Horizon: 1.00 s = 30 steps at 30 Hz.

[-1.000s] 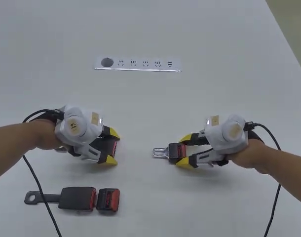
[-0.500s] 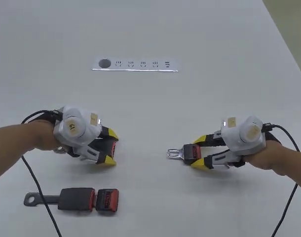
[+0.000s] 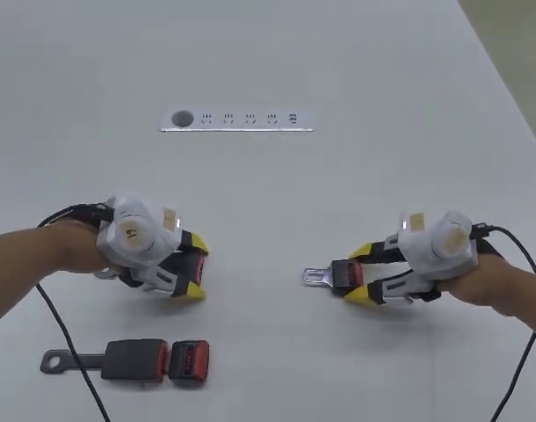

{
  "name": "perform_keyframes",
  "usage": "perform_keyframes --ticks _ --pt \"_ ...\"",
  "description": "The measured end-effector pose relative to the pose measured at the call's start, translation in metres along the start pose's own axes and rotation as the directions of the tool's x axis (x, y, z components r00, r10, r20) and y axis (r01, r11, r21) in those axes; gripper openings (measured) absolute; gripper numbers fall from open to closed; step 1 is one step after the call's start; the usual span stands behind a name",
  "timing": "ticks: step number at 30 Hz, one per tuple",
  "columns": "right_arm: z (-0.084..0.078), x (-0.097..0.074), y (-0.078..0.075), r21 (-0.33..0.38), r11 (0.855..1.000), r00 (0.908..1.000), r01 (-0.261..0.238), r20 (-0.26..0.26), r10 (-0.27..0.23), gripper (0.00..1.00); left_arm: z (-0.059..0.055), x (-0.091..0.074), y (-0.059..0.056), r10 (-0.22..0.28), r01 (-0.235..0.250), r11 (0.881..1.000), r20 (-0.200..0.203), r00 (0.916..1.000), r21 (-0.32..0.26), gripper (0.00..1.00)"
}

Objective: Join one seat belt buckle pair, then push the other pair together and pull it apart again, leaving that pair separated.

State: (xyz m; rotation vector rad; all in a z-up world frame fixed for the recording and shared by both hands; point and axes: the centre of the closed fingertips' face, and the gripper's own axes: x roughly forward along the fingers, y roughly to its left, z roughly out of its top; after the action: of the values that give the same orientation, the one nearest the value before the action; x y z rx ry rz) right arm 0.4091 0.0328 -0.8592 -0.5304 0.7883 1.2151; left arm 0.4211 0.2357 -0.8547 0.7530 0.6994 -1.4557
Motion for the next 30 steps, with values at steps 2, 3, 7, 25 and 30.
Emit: perform_keyframes --ticks 2,3,7,25,30 --pt "0.009 -0.004 -0.005 0.090 0.995 0.9971 0.032 0.065 -0.038 0.41 0.013 -0.005 0.002 0.030 -0.026 0.997 0.054 0.9981 -0.075 0.50" --pt "0.015 -0.008 -0.008 0.114 0.993 0.9930 0.041 0.105 -0.053 0.43 0.021 -0.009 0.004 0.044 -0.036 0.995 0.082 0.9957 -0.094 0.54" --pt "0.017 -0.013 -0.015 0.151 0.983 0.9832 0.105 0.133 -0.126 0.62 0.033 -0.020 0.010 0.113 -0.103 0.991 0.117 0.9867 -0.087 0.64" --pt "0.066 -0.058 0.005 0.369 0.849 0.8405 0.378 0.248 -0.482 0.90 0.044 -0.098 0.008 0.468 -0.331 0.814 0.201 0.8609 -0.477 0.88" --pt "0.084 -0.065 0.021 0.409 0.820 0.8034 0.400 0.275 -0.528 0.97 0.055 -0.129 0.000 0.571 -0.341 0.731 0.257 0.7796 -0.590 0.94"
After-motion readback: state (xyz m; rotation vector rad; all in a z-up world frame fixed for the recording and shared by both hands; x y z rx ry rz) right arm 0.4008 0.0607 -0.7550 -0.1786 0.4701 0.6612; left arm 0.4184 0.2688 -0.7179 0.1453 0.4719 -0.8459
